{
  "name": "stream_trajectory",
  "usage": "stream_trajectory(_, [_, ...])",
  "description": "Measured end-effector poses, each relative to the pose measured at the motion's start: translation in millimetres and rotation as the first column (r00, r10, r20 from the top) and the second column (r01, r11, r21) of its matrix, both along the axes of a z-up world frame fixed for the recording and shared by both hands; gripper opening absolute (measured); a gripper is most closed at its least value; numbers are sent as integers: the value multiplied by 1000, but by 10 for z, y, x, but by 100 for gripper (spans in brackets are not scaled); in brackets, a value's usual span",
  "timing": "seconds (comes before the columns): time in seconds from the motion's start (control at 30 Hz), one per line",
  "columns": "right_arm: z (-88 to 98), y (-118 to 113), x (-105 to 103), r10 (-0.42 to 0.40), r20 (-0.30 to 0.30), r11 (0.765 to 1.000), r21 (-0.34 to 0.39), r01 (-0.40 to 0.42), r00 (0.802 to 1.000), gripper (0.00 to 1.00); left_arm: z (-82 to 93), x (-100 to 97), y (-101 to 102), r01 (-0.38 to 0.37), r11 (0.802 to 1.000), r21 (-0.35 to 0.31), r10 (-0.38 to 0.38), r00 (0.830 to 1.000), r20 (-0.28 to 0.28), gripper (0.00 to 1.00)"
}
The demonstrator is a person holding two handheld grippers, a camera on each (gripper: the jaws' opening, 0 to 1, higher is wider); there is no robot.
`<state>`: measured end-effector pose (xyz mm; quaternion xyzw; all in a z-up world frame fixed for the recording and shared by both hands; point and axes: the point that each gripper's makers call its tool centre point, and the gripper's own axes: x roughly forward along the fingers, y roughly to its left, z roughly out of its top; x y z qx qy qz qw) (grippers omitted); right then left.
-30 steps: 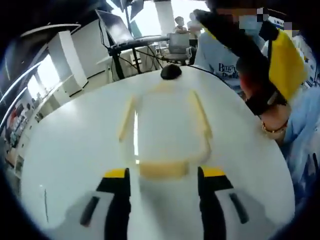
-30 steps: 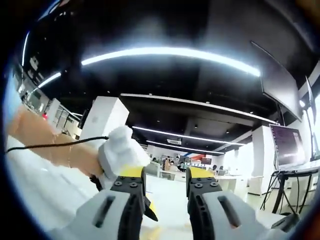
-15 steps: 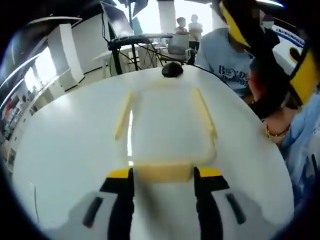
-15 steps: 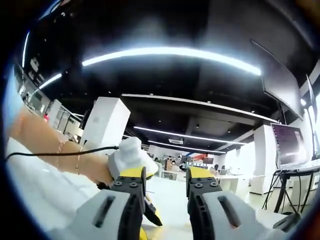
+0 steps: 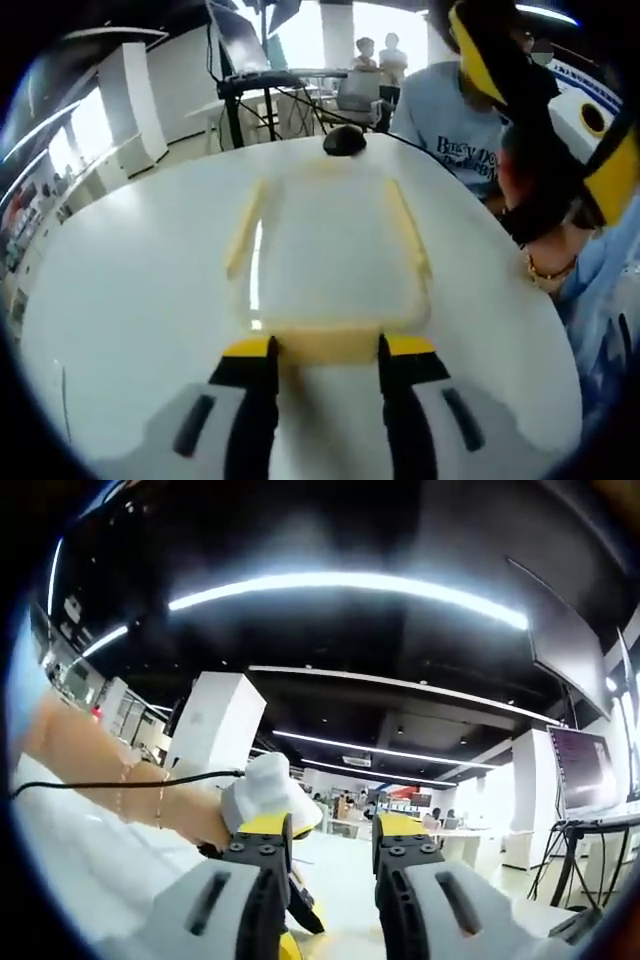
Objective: Snap each plastic latch of the storage box into its locked position after aligning the lid with the box until every specified latch is closed and the lid sits flush.
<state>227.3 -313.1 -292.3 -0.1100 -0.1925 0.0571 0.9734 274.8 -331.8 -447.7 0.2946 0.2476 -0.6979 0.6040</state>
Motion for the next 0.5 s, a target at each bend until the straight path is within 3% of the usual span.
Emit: stream_trajectory(0.5, [-32,-130,95,-27,-61,1000,-14,26,998,31,-9,16,331,-18,997,73,17,1000,11,39])
